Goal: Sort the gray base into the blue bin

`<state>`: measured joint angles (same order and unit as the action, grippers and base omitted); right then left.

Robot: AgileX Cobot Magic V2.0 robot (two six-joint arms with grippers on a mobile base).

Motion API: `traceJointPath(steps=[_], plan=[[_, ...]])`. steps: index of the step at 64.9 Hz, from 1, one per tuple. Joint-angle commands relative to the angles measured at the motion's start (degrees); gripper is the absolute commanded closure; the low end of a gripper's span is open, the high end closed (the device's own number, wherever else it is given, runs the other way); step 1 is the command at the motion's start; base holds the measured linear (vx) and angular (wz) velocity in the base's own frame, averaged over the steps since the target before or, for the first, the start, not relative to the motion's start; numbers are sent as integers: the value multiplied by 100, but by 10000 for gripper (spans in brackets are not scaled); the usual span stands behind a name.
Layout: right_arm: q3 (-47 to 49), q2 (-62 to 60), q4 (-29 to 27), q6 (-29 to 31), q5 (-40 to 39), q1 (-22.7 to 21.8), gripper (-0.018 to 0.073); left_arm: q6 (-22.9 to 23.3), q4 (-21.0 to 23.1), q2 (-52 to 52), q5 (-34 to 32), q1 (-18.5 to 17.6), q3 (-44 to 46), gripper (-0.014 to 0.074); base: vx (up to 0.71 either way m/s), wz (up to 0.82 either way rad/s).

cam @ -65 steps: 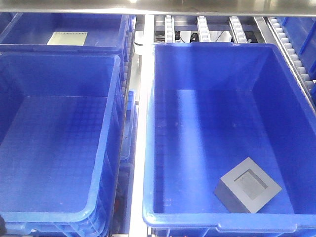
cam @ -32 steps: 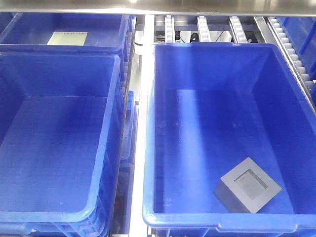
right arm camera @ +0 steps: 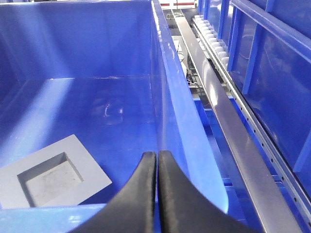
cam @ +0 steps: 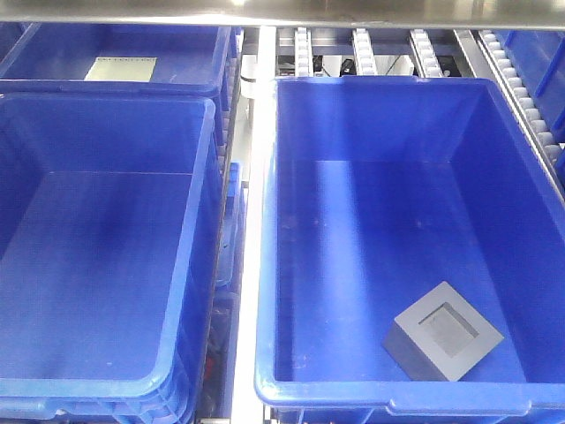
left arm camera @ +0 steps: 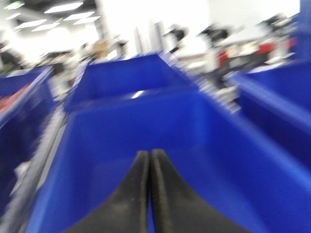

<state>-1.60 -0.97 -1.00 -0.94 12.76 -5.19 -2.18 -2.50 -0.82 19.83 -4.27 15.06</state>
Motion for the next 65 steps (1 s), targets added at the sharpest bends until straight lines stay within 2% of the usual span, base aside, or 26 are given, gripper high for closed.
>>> traceJointPath(steps=[1,8,24,65], plan=[[-11,-10,27,20,-429,-2,564,12,58,-74,-476,410,-74,604,0,0],[-11,-10,27,20,-429,-2,564,12,62,-74,-681,532,-487,604,0,0],[-11,-10,27,20,-429,-2,564,12,312,-74,-1797,532,-1555,604,0,0],[-11,-10,27,20,-429,-2,564,12,306,-74,-1732,532,-1545,604,0,0]])
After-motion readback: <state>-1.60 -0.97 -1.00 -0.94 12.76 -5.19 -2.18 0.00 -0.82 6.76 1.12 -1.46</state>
